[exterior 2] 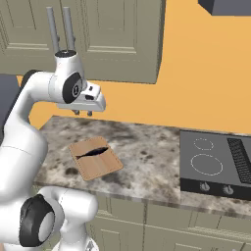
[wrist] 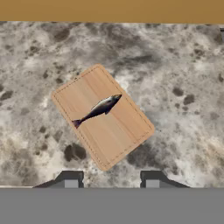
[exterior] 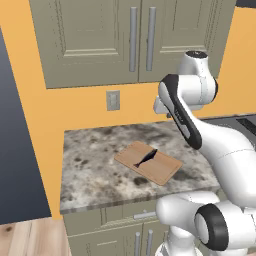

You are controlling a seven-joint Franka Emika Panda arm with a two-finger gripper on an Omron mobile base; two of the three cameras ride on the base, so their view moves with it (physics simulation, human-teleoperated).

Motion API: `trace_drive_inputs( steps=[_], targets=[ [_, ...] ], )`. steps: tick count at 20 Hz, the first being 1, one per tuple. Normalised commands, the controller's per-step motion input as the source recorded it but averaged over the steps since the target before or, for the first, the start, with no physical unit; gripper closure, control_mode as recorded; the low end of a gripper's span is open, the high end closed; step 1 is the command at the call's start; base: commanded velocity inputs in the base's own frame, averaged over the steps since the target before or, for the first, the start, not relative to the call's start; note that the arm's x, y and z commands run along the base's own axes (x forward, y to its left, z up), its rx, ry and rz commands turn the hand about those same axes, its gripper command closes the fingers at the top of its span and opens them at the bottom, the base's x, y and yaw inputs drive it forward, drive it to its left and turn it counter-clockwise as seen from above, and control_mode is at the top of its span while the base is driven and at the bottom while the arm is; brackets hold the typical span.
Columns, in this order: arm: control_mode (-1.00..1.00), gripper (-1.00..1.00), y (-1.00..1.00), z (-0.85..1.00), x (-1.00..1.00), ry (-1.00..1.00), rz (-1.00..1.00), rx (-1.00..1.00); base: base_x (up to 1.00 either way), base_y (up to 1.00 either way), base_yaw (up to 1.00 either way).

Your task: Open the cabinet, retrieve the rolling pin, and place it next to the meat on the cutting board to prepare for tenderizing.

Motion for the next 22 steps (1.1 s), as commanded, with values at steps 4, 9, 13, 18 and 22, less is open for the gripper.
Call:
trace_drive_inputs(
  steps=[4,9,13,18,22],
  targets=[
    [-1.00,-1.00,-0.05,0.00,-0.30,-0.10,-0.03,0.00,0.00,0.00,0.00],
    [-1.00,-1.00,-0.03,0.26,-0.91,-0.48,-0.13,0.01,0.00,0.00,0.00],
    [-1.00,-1.00,0.08,0.46,-0.67,-0.55,-0.12,0.01,0.00,0.00,0.00],
    [-1.00,-1.00,0.29,0.60,-0.45,-0.59,-0.08,0.02,0.00,0.00,0.00],
    [-1.00,-1.00,0.25,0.66,-0.46,-0.61,-0.05,0.04,0.00,0.00,0.00]
  ],
)
